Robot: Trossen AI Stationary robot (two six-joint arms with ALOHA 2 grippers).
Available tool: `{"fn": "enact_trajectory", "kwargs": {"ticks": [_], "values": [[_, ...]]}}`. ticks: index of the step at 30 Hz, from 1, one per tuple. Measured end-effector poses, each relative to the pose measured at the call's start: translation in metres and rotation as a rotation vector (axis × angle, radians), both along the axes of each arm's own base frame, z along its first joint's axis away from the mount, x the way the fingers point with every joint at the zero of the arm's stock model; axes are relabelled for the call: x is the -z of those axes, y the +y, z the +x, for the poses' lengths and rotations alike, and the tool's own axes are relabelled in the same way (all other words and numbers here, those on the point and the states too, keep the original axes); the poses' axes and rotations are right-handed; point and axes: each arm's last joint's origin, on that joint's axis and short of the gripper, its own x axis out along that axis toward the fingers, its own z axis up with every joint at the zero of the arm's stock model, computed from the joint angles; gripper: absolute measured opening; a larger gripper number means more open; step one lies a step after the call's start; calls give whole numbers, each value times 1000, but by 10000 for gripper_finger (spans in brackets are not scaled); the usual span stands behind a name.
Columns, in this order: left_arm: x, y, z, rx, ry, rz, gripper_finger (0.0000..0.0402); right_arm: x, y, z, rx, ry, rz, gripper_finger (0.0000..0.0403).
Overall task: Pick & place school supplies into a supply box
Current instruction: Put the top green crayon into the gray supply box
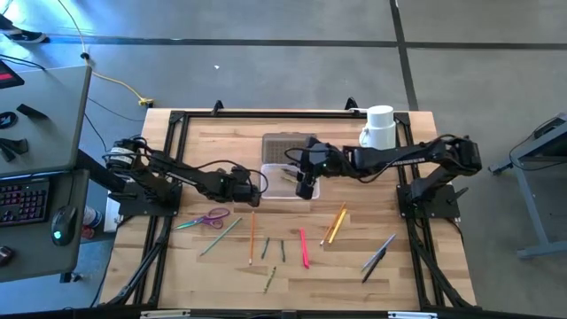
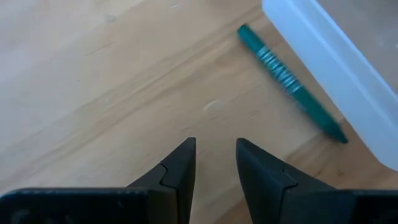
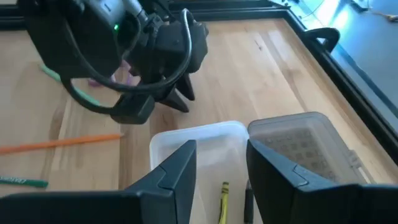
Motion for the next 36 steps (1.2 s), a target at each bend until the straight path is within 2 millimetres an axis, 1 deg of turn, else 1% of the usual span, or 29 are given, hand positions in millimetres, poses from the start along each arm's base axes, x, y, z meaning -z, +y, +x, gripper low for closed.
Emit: {"fn": "enact_trajectory", "kwargs": {"ticks": [5, 12, 17, 21, 29, 32, 36], "values": [[-1, 0, 1, -4, -14, 19, 150, -1, 0, 1, -15, -12, 9, 126], [-5, 0, 12, 34, -108, 54, 150, -2, 0, 1, -13, -20, 14, 126], [-7, -1, 18, 100, -145, 38, 150, -1, 0, 1, -12, -18, 15, 126], [-9, -2, 20, 115, -169, 34, 150, -1, 0, 1, -16, -18, 18, 126], [-13, -3, 28, 213, -212, 73, 150, -1, 0, 1, -15, -19, 19, 126], [-13, -1, 28, 201, -211, 70, 150, -1, 0, 1, -6, -22, 33, 126], [-12, 10, 27, 132, -213, 56, 150, -1, 0, 1, 0, -24, 44, 126]]}}
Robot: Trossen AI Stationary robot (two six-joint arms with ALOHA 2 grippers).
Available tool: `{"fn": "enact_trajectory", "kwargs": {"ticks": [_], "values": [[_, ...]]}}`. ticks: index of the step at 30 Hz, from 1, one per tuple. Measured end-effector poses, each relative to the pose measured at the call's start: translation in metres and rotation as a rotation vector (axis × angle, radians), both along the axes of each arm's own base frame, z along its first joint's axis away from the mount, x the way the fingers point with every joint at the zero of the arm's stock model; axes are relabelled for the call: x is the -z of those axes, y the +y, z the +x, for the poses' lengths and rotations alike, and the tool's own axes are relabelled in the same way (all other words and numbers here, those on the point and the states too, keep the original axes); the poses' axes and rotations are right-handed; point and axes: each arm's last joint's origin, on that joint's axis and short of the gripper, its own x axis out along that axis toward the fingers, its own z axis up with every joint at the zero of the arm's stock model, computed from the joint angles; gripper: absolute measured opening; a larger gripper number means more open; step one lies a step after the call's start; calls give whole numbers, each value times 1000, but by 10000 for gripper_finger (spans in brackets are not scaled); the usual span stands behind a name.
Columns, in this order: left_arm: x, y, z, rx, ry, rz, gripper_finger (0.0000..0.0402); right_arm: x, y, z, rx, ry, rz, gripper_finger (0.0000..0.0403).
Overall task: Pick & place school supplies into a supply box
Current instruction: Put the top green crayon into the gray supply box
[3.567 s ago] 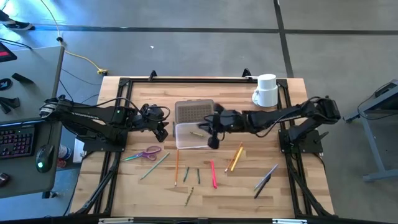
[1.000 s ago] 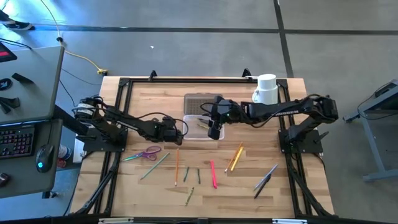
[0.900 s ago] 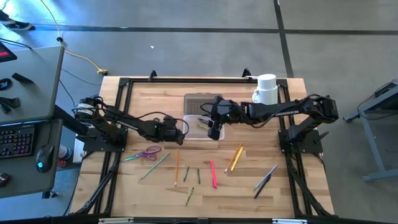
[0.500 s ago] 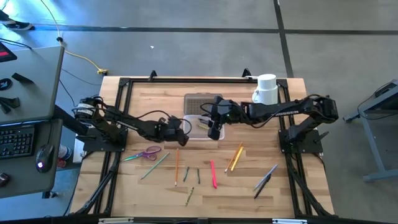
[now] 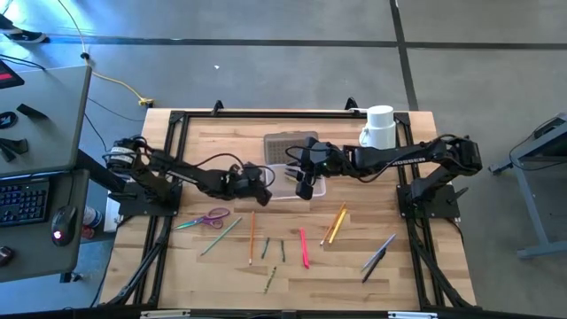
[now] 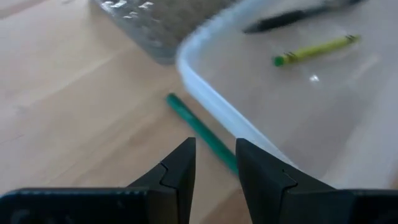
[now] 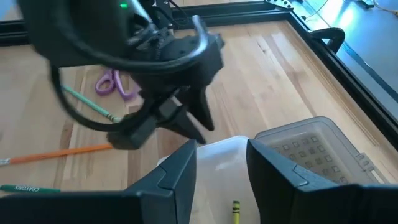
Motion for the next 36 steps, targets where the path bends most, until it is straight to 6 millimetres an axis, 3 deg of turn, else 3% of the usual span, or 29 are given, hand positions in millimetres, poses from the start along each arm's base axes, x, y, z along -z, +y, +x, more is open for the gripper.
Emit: {"fn": "enact_trajectory", "kwargs": {"ticks": [9, 17, 28, 36], "values": [[20, 24, 12, -15, -22, -69, 150, 0, 0, 0, -2, 4, -3, 126], [27, 23, 14, -6, -1, -68, 150, 1, 0, 0, -2, 10, -2, 126], [34, 24, -2, 10, 215, -14, 150, 2, 0, -1, -2, 28, -1, 126], [49, 3, -15, -25, 127, -4, 149, 3, 0, -2, 19, 35, 39, 126]]}}
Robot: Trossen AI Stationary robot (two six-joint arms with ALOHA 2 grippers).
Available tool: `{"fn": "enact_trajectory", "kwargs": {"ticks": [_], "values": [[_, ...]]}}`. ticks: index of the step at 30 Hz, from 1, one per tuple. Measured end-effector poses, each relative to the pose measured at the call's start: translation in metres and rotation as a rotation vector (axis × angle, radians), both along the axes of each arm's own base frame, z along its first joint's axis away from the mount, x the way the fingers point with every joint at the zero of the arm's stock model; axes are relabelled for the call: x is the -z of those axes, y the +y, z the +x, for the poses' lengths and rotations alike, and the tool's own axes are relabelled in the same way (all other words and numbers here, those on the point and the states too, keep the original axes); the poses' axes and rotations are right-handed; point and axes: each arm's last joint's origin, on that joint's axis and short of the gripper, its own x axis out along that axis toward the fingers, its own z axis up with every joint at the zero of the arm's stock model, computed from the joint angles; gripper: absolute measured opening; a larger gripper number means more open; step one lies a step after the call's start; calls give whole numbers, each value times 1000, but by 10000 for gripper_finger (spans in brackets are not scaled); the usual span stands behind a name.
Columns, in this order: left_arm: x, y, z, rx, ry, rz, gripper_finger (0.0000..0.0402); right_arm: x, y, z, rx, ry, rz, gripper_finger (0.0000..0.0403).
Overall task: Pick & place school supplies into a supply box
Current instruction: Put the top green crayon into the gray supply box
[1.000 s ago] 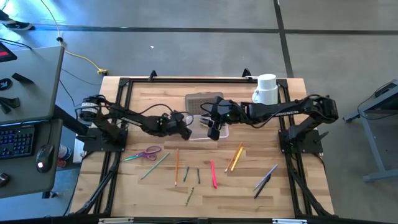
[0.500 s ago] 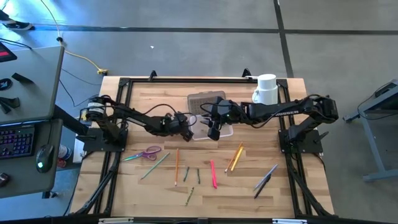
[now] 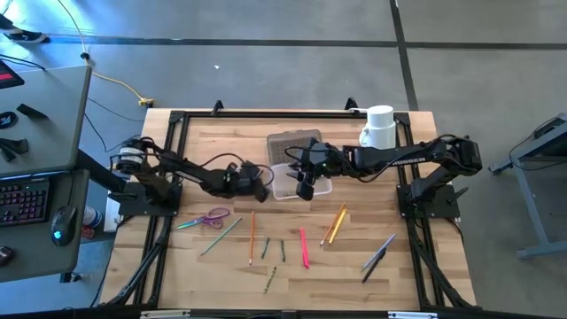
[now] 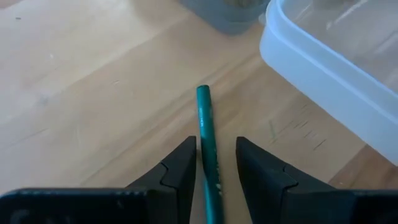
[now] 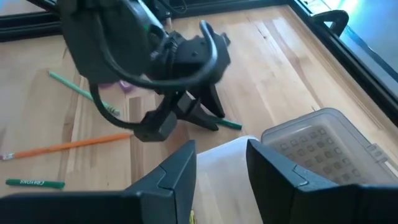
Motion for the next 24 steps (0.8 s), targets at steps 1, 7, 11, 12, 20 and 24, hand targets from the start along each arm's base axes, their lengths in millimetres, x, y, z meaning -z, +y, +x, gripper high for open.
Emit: {"fn": "enact_trajectory", "kwargs": {"ticks": [1, 7, 11, 12, 20, 24], "values": [[2, -2, -2, -4, -20, 11, 149, 0, 0, 0, 1, 5, 2, 126], [12, -1, -14, -34, -108, 23, 149, 2, 2, -1, 5, 18, 14, 126], [18, 0, -21, -60, -184, 55, 149, 2, 2, -1, 2, 17, 15, 126], [20, 0, -22, -62, -197, 57, 149, 2, 2, -1, 2, 18, 12, 126], [40, 1, -22, -117, -201, 170, 149, 1, 2, -1, -34, 24, -43, 126], [39, -1, -20, -84, -215, 197, 149, 1, 2, -1, -34, 21, -44, 126]]}}
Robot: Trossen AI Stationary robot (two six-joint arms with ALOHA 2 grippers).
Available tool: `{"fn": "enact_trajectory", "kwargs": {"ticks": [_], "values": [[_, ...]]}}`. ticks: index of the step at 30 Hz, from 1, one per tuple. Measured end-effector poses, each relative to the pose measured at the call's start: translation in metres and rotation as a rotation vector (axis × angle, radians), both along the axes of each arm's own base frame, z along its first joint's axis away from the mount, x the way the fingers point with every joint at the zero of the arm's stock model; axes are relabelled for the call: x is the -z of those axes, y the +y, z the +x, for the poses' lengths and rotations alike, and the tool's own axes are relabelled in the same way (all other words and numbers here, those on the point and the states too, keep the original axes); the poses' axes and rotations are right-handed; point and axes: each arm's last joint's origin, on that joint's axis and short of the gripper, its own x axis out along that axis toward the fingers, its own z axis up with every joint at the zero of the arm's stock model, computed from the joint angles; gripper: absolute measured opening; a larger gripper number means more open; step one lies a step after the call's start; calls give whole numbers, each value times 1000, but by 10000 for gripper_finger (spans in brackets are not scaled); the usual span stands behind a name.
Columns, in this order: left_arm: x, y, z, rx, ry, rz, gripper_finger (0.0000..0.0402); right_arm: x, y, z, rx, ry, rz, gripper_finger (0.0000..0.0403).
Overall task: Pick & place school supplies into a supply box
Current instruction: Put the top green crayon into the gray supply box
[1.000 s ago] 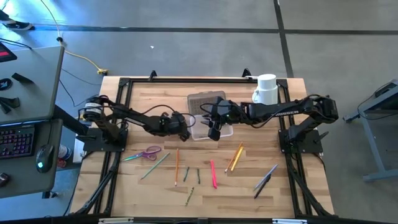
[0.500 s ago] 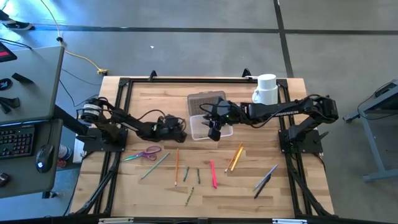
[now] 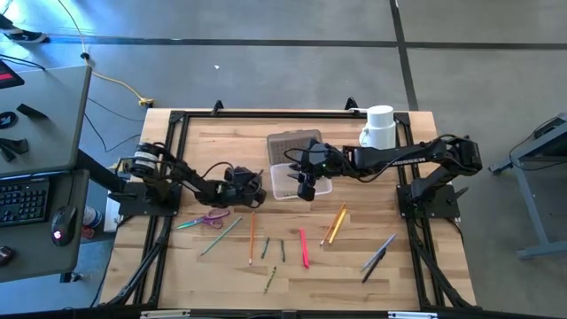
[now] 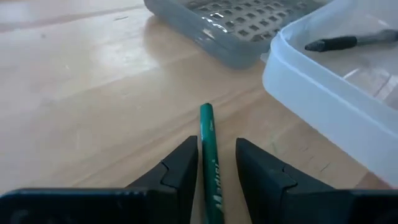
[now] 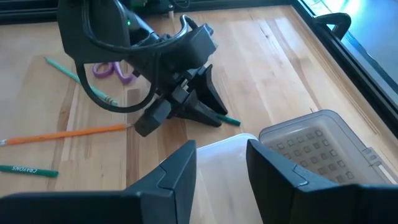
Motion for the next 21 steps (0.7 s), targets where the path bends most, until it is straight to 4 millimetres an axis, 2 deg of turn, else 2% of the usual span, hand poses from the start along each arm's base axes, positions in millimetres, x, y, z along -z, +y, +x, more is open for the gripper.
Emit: {"fn": "enact_trajectory", "kwargs": {"ticks": [4, 8, 12, 16, 21], "values": [[0, 1, 0, 32, 25, 16, 118, 0, 0, 0, -1, -1, -1, 126], [-1, 1, 1, 33, 16, 18, 41, 0, 0, 0, 6, -2, 8, 126], [-8, 0, 4, 73, -15, 13, 36, 1, 0, 0, 43, -5, 66, 126], [-27, -1, 7, 155, -49, 5, 43, 2, 0, -1, 65, 5, 97, 126], [-68, 0, 10, 238, -185, 21, 39, 5, 0, -4, 76, 49, 95, 126]]}}
